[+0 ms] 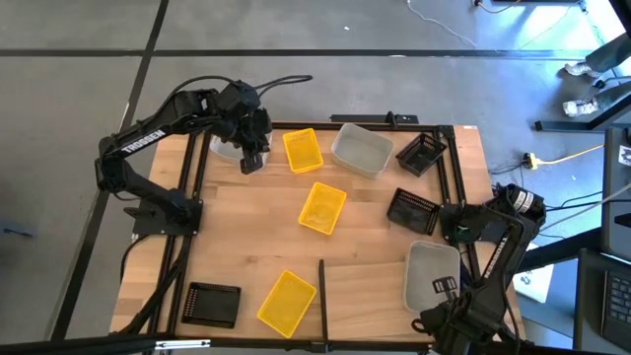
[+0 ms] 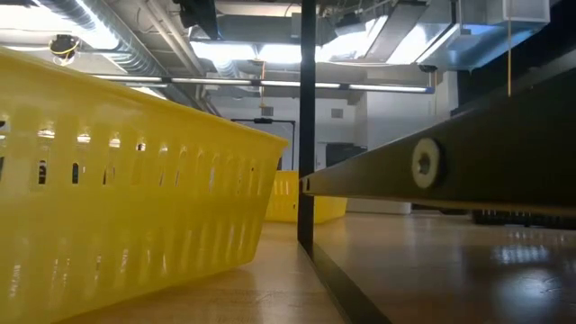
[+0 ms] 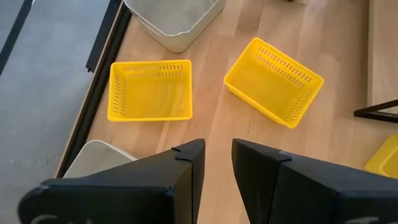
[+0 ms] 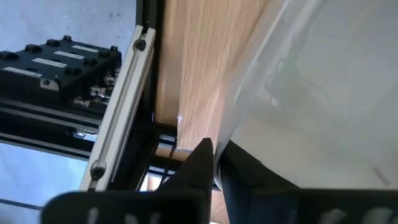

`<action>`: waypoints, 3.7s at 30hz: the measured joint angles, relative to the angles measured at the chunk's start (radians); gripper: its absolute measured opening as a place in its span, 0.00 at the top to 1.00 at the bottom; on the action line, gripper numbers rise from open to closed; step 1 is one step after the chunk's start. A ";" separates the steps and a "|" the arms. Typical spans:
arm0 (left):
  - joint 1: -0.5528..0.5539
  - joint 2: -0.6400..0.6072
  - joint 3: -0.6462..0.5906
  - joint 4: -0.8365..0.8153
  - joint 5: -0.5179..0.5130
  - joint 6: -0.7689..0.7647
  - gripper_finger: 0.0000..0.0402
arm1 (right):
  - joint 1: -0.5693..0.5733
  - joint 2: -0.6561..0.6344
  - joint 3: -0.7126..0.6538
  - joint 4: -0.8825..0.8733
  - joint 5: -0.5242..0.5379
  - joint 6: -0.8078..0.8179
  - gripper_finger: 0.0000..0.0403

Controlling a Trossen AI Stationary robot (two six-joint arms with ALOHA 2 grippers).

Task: Stack baskets on shelf by color
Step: Put the bottom left gray bin on the shelf, then put the middle black bin on the shelf

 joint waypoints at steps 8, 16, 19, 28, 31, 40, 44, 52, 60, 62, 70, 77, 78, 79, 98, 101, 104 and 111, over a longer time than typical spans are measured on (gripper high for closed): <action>0.000 0.000 0.000 0.000 0.001 0.000 0.82 | 0.000 0.000 0.000 0.016 -0.045 -0.044 0.81; 0.000 0.000 0.000 0.000 0.002 0.000 0.82 | -0.008 0.000 0.128 -0.146 -0.057 -0.052 0.83; 0.000 0.000 0.000 0.000 0.002 0.000 0.82 | -0.019 -0.001 0.213 -0.238 -0.021 -0.052 0.83; -0.010 0.000 0.000 0.009 0.002 -0.006 0.82 | -0.102 -0.037 0.334 -0.328 0.508 0.141 0.83; -0.021 0.000 0.000 0.022 0.002 -0.006 0.82 | -0.155 -0.047 0.320 -0.323 0.608 0.228 0.83; -0.057 0.000 0.000 0.020 0.003 0.001 0.82 | -0.307 -0.045 0.178 -0.034 0.522 0.235 0.92; -0.067 0.000 0.000 0.019 0.003 0.002 0.82 | -0.349 -0.044 0.122 0.099 0.432 0.242 0.99; -0.074 0.000 0.000 0.018 0.002 0.029 0.82 | -0.379 -0.036 -0.015 0.236 0.319 0.407 1.00; -0.074 0.000 0.000 0.018 0.002 0.030 0.82 | -0.379 -0.036 -0.085 0.216 0.238 0.548 1.00; -0.074 0.000 0.000 0.018 0.002 0.030 0.82 | -0.378 -0.036 -0.095 0.201 0.233 0.575 1.00; -0.074 0.000 0.000 0.019 0.002 0.048 0.82 | -0.361 -0.036 -0.129 0.203 0.127 0.614 1.00; -0.073 0.000 0.000 0.019 0.002 0.048 0.82 | -0.312 -0.036 -0.129 0.203 0.035 0.682 1.00; -0.073 0.000 0.000 0.019 0.002 0.048 0.82 | -0.303 -0.036 -0.129 0.200 0.030 0.695 1.00; -0.073 0.000 0.000 0.019 0.002 0.048 0.82 | -0.295 -0.036 -0.129 0.194 0.027 0.710 1.00; -0.075 0.000 0.000 -0.107 0.078 -0.055 0.82 | -0.276 -0.037 0.163 -0.060 0.404 0.702 1.00; -0.100 0.000 0.000 -0.163 0.103 -0.078 0.82 | -0.276 -0.038 0.223 -0.152 0.512 0.704 1.00; -0.125 0.000 0.000 -0.160 0.109 -0.080 0.82 | -0.283 -0.038 0.275 -0.246 0.615 0.704 1.00; -0.144 0.000 0.000 -0.139 0.108 -0.113 0.82 | -0.377 -0.069 0.332 -0.326 0.731 0.735 1.00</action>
